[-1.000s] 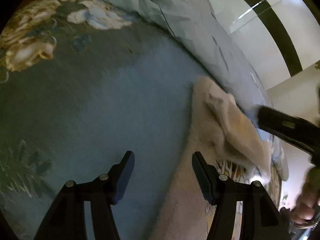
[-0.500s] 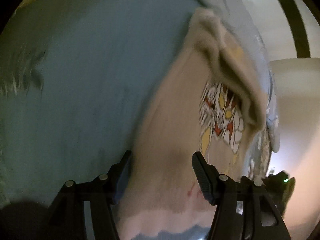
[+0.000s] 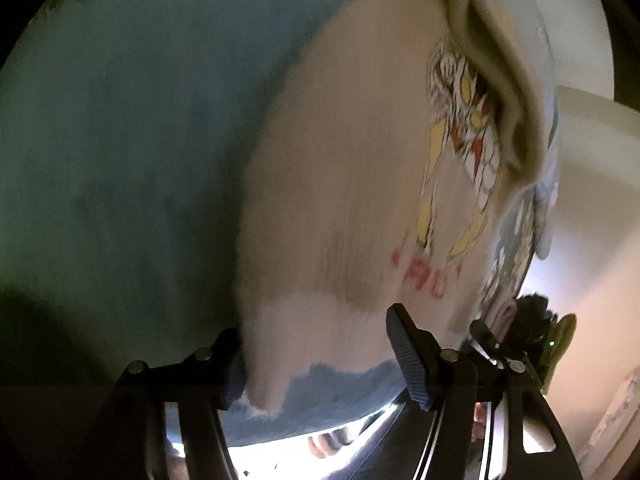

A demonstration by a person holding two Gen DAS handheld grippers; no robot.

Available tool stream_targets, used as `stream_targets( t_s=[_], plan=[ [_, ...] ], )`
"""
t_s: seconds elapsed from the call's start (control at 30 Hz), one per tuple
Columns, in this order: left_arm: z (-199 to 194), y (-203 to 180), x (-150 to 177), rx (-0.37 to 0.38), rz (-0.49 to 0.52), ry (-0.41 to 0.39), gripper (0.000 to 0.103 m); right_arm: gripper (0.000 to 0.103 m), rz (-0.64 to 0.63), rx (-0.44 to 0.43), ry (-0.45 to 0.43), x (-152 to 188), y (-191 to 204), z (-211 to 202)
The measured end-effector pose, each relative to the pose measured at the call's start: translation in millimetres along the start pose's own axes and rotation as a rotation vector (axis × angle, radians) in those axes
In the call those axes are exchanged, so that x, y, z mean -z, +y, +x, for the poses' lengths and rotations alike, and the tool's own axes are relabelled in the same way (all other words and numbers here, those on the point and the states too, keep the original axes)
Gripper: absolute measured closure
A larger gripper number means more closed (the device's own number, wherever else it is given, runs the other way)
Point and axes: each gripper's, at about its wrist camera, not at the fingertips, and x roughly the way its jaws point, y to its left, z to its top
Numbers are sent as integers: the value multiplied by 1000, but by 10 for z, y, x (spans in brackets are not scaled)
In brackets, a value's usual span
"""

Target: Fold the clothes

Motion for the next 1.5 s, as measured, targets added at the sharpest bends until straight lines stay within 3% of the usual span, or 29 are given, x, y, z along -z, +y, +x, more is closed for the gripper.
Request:
stream_targets(
  t_s=[0.1,0.2,0.27,0.4,0.6,0.7,0.87,1.03,1.27,1.5],
  plan=[
    [-13,18,115,-8,-7,-14,51,89,12,-5,-21,44,-35,-19],
    [-88,64,233,-3,-9,-42,69,93,30,-27,-40,85,-72,-56],
    [-145,71,281,-15,0,-68,91,93,-4,-17,-52,123,-6,-127],
    [-329,-77,368,-76,42,-141,93,94,-71,3,-77,201,126,-269],
    [-736,-237,706,-127,194,-224,94,95,-155,10,-112,386,245,-551],
    [-930,-231,877,-107,217,-239,94,95,-182,-7,-129,541,235,-754],
    [-1289,-150,1068,31,220,-258,94,95,-189,-76,-193,697,195,-1155],
    [-1619,-242,790,208,196,-311,94,95,-159,-181,-282,336,319,-1444],
    [-1553,-703,51,254,150,-356,94,95,-127,-197,-348,-255,654,-1453],
    [-1349,-1073,-694,261,113,-374,94,95,6,-190,-349,-869,531,-1236]
  ],
)
